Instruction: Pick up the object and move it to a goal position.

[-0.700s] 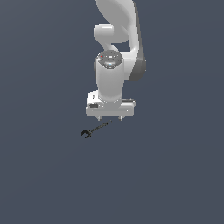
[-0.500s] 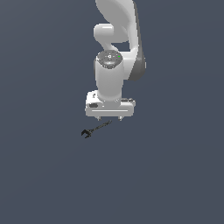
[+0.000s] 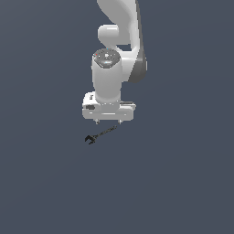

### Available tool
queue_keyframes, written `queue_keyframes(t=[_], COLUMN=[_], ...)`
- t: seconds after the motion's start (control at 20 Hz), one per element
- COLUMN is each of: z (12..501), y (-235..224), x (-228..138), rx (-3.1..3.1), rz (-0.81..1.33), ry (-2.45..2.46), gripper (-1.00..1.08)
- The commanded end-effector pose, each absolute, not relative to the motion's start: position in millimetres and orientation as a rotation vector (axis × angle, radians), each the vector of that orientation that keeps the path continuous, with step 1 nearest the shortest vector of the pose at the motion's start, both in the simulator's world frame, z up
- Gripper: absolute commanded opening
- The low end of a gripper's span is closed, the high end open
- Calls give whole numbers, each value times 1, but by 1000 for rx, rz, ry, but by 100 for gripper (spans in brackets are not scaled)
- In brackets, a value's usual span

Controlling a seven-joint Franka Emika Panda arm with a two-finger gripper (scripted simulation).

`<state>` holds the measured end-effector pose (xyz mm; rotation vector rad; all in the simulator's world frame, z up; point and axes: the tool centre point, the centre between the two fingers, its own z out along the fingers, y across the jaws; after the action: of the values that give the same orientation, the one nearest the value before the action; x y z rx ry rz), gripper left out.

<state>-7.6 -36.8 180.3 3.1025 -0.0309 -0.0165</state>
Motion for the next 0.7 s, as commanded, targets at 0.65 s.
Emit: queue_keyframes(t=[0.65], z=[154], y=[-43], x=[-12], rx=[3101], rz=[-15], ry=[-362], gripper=[100])
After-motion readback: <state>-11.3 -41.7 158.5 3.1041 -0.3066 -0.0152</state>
